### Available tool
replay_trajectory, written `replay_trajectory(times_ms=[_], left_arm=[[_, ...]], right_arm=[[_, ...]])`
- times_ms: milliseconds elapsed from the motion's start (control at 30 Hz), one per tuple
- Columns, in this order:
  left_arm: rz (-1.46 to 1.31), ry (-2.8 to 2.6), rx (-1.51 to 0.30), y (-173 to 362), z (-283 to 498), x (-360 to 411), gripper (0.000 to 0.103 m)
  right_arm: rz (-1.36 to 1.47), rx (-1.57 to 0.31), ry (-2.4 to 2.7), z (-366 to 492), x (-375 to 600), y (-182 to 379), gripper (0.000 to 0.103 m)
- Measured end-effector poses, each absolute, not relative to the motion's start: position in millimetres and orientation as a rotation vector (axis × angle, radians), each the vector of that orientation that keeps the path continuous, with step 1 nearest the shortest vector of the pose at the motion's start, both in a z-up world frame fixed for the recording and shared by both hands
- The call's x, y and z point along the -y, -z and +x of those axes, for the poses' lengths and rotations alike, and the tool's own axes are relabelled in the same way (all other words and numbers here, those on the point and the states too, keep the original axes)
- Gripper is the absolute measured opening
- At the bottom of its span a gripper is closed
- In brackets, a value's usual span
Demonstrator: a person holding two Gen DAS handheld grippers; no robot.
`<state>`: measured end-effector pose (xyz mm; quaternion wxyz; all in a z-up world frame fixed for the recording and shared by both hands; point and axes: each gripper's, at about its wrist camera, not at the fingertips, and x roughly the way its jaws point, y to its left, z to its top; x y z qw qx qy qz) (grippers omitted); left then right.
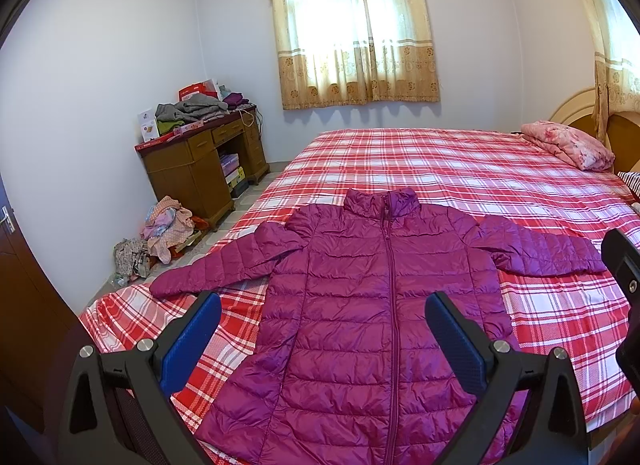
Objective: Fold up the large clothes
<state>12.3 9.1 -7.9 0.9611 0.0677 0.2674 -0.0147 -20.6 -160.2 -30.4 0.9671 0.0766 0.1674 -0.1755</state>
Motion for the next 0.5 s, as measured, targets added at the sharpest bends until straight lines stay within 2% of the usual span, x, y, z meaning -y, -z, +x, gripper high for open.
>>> replay_trajectory(times_ms=[500], left_arm=[[0.128,0.032,-0.561,12.7,16.8,-12.0,0.102]], right_arm=[[0.16,-0.352,0.353,-18.9,155.0,37.3,0.103]])
